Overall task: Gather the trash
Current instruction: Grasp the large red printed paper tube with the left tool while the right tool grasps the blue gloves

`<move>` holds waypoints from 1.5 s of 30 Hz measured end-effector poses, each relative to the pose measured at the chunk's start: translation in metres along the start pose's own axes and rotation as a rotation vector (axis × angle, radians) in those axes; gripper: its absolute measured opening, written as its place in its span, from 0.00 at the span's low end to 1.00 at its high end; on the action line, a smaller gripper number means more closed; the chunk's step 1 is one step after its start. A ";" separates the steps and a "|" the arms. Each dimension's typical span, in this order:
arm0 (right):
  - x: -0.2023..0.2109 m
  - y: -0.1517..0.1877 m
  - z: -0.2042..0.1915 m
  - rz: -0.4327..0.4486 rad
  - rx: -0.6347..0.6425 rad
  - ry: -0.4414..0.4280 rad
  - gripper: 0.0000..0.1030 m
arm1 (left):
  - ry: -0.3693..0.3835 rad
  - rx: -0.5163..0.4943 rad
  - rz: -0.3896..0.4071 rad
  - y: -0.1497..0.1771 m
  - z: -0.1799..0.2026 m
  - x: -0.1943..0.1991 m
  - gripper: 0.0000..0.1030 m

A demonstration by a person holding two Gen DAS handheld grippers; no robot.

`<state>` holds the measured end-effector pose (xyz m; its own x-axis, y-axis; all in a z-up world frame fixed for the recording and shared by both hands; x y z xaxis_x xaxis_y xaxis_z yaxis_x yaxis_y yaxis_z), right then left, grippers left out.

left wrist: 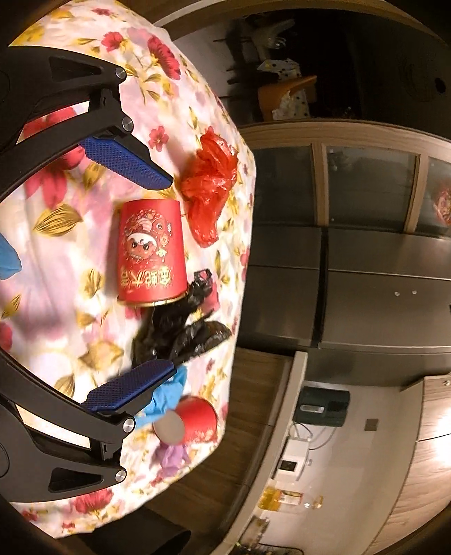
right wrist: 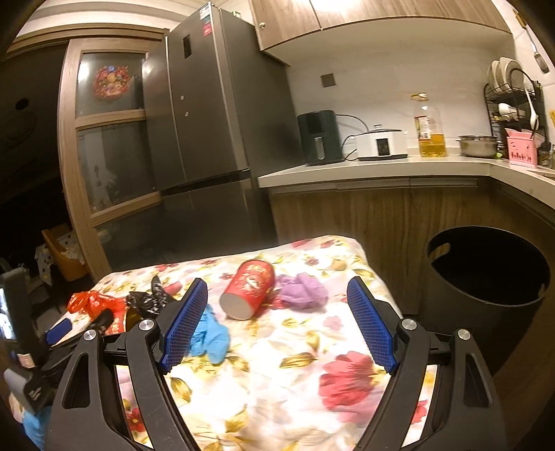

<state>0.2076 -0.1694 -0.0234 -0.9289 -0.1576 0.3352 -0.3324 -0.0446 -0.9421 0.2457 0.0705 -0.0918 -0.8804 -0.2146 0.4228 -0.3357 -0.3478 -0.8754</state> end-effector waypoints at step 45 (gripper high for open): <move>-0.115 0.037 -0.074 -0.179 0.094 -0.037 0.67 | 0.109 0.189 -0.143 -0.002 -0.040 -0.026 0.80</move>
<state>0.2904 -0.0797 -0.0959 -0.8491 -0.1751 0.4984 -0.4733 -0.1669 -0.8650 0.2557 0.1131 -0.1106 -0.8628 -0.0547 0.5027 -0.3999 -0.5344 -0.7446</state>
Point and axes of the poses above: each gripper's, at about its wrist camera, not at the fingertips, and x roughly against the way its jaws point, z to its right, y to its underside, the point moved 4 cm from there along -x, roughly the way its jaws point, and after that the axes turned 11 degrees about x, right-handed, at the moved point
